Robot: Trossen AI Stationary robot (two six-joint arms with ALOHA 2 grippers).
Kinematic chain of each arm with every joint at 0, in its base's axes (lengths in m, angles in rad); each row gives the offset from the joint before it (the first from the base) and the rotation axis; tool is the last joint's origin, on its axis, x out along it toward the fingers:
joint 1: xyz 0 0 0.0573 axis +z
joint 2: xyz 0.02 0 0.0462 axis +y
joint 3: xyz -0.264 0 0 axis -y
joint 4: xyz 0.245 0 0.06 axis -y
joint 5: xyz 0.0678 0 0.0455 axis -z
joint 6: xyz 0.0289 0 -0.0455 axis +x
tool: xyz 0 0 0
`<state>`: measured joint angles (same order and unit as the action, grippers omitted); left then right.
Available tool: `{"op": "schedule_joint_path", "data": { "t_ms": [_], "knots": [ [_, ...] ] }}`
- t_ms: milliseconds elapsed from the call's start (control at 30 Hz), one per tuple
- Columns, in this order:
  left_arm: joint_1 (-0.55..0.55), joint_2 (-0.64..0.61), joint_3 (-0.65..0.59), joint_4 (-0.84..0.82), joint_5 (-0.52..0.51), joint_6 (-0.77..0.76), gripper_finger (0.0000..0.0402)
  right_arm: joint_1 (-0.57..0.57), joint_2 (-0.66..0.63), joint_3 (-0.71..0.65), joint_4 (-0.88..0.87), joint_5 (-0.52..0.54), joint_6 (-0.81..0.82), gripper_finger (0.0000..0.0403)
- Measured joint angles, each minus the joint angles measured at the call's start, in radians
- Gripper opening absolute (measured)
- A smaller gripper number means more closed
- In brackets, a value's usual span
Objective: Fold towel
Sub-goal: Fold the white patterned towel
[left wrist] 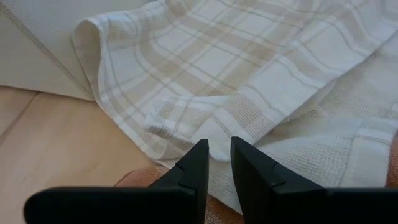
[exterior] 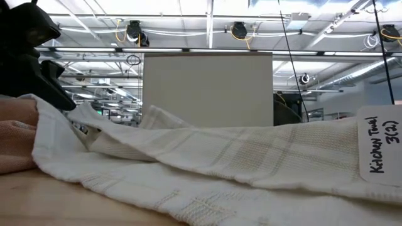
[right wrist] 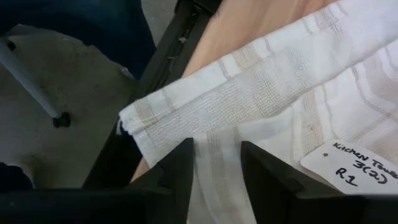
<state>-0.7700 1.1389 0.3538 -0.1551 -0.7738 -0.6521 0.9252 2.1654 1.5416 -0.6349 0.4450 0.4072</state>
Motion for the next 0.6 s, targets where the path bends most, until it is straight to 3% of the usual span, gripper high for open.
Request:
{"op": "schedule_joint_path", "data": {
  "t_ms": [300, 600],
  "knots": [
    [0.000, 0.000, 0.000, 0.000, 0.000, 0.000, 0.0074, -0.014, -0.001, 0.000, 0.000, -0.057, -0.024, 0.0011],
    [0.000, 0.000, 0.000, 0.000, 0.000, 0.000, 0.0074, -0.014, -0.007, 0.004, -0.010, -0.048, -0.042, 0.0001]
  ]
}}
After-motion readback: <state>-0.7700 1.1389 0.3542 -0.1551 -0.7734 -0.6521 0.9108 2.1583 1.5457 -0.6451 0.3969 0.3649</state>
